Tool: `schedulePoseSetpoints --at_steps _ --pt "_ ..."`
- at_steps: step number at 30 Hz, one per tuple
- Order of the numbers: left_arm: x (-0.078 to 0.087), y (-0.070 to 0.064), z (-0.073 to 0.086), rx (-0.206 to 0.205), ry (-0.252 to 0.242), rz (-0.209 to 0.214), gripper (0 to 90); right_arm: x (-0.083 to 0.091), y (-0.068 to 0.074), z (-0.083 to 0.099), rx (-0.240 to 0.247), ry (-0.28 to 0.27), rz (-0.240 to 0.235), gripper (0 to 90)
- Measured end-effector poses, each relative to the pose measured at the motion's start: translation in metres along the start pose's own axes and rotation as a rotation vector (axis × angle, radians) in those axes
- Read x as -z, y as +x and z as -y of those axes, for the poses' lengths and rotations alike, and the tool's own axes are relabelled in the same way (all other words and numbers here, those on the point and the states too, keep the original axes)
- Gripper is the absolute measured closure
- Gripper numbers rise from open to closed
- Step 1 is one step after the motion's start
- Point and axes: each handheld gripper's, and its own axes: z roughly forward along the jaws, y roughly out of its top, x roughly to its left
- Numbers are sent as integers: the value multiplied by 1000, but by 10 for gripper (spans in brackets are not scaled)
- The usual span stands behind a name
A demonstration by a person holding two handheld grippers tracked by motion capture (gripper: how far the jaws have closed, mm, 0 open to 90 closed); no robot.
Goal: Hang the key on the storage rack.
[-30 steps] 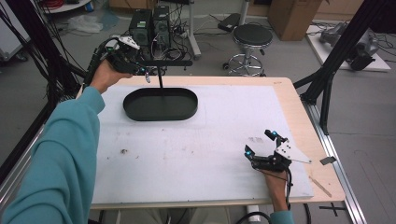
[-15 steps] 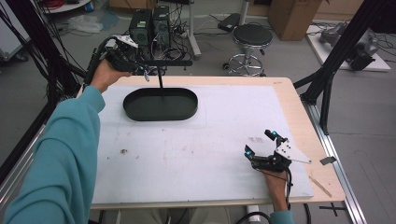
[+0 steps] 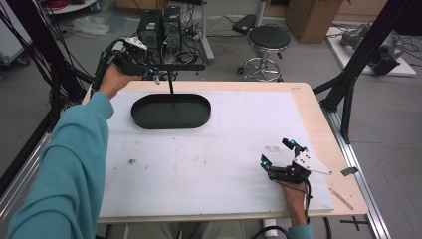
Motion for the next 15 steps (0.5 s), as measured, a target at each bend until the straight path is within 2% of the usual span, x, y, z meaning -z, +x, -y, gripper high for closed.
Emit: schedulePoseSetpoints --at_steps 5,7,11,14,15 --pt "-1 0 0 6 6 -25 866 0 0 0 0 1 0 6" --pt "0 0 -1 16 -13 -36 855 0 0 0 0 2 0 6" --pt "4 -1 -2 19 -40 -88 700 0 0 0 15 -3 -2 6" --pt "10 -2 -2 21 -92 -129 493 0 0 0 7 -9 1 6" --pt "13 -3 -2 17 -112 -151 395 0 -1 0 4 -11 0 6"
